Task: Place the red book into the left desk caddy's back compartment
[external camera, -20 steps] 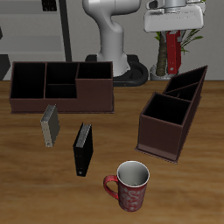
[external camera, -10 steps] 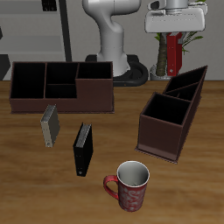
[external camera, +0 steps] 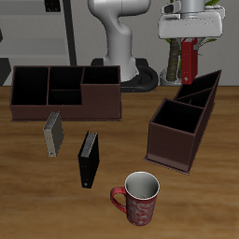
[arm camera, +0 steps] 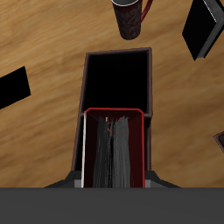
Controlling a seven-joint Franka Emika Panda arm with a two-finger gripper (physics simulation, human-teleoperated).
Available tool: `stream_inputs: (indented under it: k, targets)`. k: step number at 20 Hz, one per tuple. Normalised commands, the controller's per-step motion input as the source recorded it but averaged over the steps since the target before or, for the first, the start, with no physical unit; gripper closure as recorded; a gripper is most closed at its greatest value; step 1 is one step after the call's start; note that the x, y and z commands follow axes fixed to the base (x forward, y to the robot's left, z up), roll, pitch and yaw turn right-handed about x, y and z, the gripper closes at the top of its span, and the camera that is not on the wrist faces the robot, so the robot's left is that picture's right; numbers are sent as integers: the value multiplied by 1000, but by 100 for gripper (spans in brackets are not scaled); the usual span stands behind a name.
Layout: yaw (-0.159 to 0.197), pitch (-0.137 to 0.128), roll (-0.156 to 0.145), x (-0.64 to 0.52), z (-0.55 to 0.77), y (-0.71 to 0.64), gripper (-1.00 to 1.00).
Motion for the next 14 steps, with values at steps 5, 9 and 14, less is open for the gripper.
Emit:
stream_inputs:
  k: [5, 9, 14]
  targets:
    - [-16, 5, 13, 60, -39, 111, 100]
    - [-26, 7, 6, 38, -13, 103, 100]
    - [-12, -2, 0, 83, 4, 14, 100]
